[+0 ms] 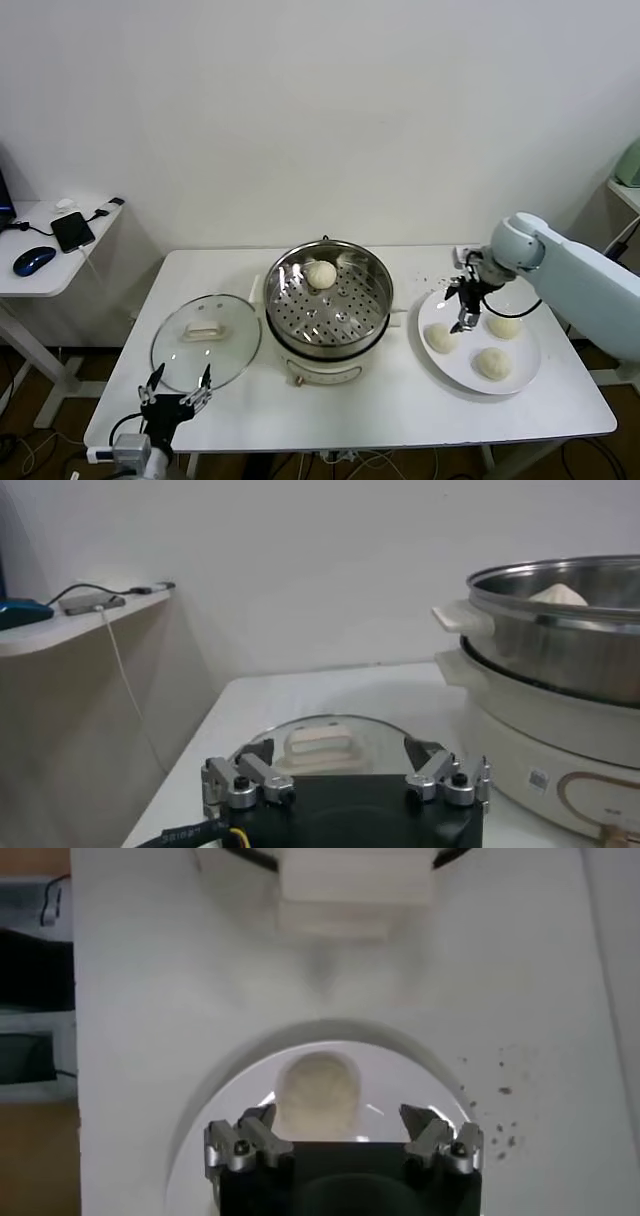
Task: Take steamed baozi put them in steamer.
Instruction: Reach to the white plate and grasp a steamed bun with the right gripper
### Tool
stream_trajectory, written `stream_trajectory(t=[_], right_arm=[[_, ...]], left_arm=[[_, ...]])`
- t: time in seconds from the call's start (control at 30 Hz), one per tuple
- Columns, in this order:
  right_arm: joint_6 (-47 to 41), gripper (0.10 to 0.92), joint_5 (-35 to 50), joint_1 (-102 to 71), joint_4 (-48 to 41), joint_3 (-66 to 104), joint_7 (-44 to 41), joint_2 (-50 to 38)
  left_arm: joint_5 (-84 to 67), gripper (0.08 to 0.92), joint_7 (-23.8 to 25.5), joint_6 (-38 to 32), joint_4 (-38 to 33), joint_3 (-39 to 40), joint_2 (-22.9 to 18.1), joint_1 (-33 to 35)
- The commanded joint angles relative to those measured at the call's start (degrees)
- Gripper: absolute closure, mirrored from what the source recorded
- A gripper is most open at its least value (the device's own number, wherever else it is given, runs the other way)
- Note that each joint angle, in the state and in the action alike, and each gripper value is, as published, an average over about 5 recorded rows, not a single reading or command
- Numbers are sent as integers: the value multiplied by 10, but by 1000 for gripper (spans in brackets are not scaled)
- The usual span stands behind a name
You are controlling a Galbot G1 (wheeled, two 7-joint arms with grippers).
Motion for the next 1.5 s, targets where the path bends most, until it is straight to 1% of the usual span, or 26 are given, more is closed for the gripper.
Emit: stream_trajectory(t=[0.03,0.43,1.1,1.2,1.37,1.5], right_arm=[[42,203,-53,-42,-36,19,-4,28],[72,203,-81,-70,-89,45,1,70],[74,207,-91,-78,-101,55,15,78],[74,250,-90,-78,-103,57,17,78],[73,403,-88,-76,-100,60,17,73],[70,483,-78,-63,-89,56,14,60]], left_arm=[[0,177,0,0,4,-1,1,0],[1,177,-1,-2,12,-4,1,1],[4,177,-3,-5,12,-4,-1,4],[4,177,-3,-5,13,-2,-1,4],[4,177,-3,-5,13,-2,-2,3],[6,177,-3,-6,13,-1,-3,1]])
